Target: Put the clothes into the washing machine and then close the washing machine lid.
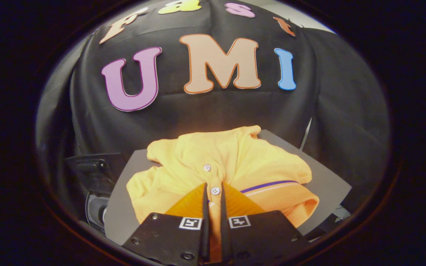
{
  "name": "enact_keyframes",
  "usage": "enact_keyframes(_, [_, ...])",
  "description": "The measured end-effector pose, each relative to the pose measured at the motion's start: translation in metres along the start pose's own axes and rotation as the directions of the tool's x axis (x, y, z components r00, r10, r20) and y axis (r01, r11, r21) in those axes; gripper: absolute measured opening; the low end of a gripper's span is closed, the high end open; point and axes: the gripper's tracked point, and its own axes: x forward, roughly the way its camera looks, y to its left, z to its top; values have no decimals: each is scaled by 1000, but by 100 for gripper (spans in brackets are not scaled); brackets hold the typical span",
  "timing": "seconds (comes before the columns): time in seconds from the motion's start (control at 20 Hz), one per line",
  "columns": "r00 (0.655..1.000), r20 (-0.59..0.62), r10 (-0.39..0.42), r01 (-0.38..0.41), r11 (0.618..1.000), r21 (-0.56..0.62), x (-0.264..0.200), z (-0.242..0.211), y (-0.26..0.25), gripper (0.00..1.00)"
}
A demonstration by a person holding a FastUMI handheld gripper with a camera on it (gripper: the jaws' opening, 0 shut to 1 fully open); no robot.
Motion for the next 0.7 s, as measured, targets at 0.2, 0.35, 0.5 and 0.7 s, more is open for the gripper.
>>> enact_keyframes(0.2, [997, 66, 38, -37, 999, -18, -21, 0, 8, 2])
enact_keyframes(0.35, [992, 121, 44, -39, 998, -42, -39, 16, 19, 1])
enact_keyframes(0.5, [975, 219, 49, -33, 996, -77, -62, 50, 37, 1])
enact_keyframes(0.7, [955, 280, 96, -76, 994, -80, -85, 83, 72, 0])
